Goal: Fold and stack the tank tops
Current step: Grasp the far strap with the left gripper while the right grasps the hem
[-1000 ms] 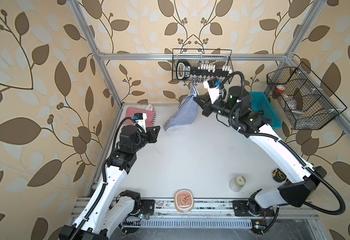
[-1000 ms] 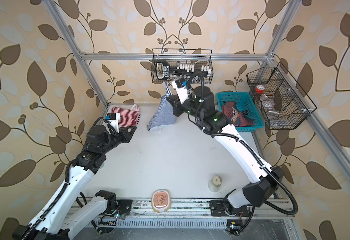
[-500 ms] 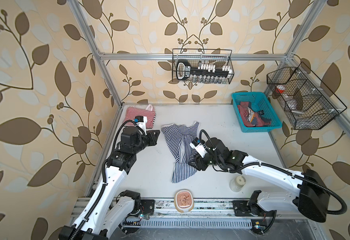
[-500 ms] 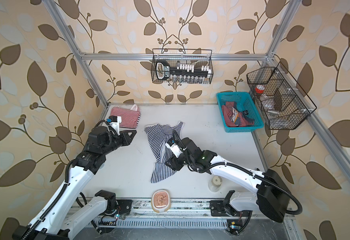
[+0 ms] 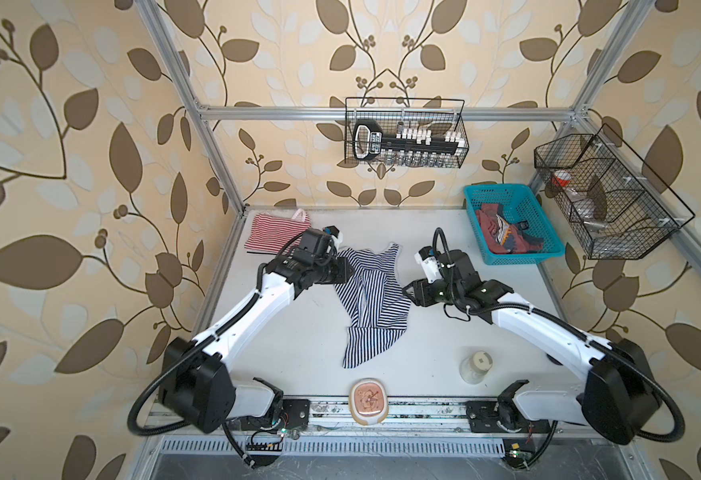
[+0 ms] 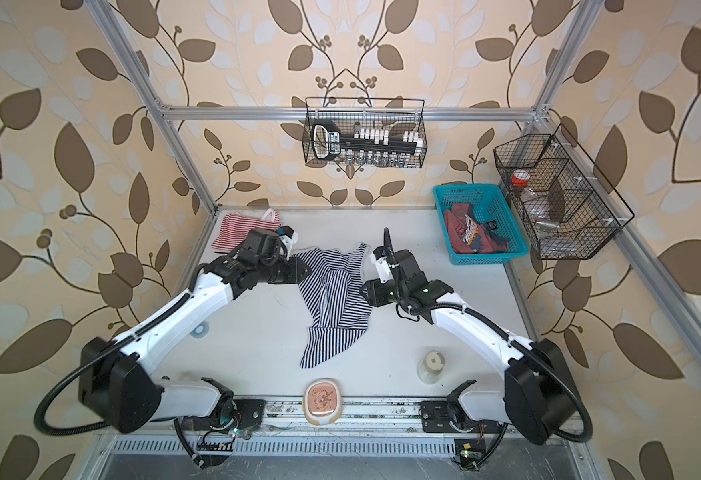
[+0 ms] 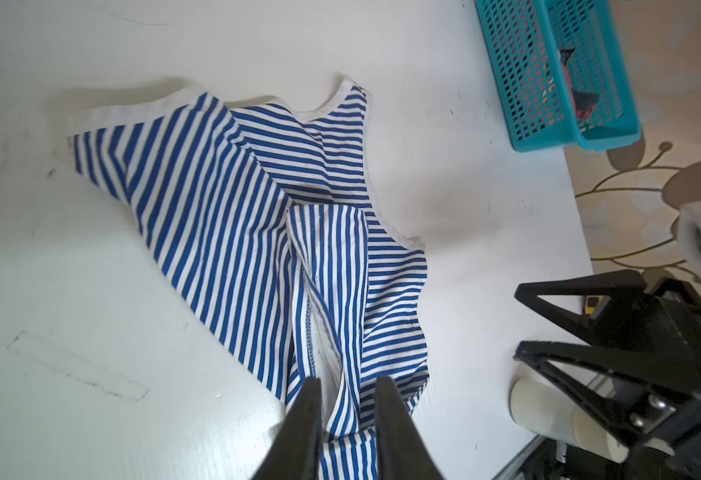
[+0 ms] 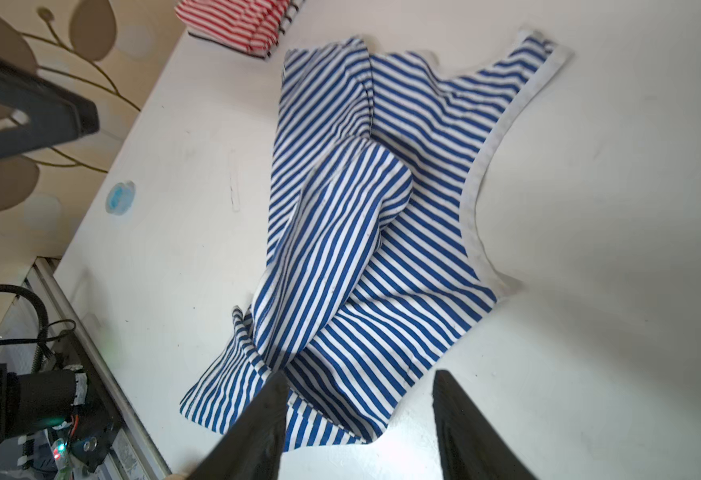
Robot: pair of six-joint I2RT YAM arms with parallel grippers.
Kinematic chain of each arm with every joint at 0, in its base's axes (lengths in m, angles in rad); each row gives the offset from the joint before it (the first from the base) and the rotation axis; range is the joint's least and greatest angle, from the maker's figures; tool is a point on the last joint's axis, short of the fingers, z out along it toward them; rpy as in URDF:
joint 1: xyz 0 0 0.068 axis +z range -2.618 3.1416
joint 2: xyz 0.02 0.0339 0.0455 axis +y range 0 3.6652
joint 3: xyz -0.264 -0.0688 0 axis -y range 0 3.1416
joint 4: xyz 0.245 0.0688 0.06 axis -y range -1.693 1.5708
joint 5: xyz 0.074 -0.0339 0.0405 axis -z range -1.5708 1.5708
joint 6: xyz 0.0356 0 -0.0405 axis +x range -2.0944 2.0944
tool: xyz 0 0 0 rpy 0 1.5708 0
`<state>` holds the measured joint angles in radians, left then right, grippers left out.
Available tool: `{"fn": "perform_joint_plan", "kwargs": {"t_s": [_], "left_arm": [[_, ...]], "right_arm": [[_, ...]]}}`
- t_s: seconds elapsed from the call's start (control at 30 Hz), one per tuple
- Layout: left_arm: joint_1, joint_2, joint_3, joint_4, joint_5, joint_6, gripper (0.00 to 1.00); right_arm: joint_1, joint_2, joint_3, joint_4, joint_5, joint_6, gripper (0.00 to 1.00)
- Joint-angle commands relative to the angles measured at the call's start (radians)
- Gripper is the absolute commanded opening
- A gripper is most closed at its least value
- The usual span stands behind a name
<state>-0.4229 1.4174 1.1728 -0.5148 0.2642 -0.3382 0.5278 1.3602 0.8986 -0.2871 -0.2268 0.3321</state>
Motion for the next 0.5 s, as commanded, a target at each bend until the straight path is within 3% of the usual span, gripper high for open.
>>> {"fn": "perform_joint_plan", "kwargs": {"t_s": [0.0,0.13,0.47], "left_arm": [[-0.021,0.167,0.151,-0.133,-0.069,0.092,0.28],[-0.025,0.361,0.314,-0.276,-0.151,0.132,0.32],[-0.037,0.568,0.442,-0.258,-0.1,0.142,0.47]], "right_arm": [[0.001,0.035,0.024,-0.031,-0.056,0.044,0.55],[0.018,0.011,-0.041,0.036,-0.086,0.099,0.57],[0.061,0.015,-0.176,0.069,-0.085,0.172,0.63]]}}
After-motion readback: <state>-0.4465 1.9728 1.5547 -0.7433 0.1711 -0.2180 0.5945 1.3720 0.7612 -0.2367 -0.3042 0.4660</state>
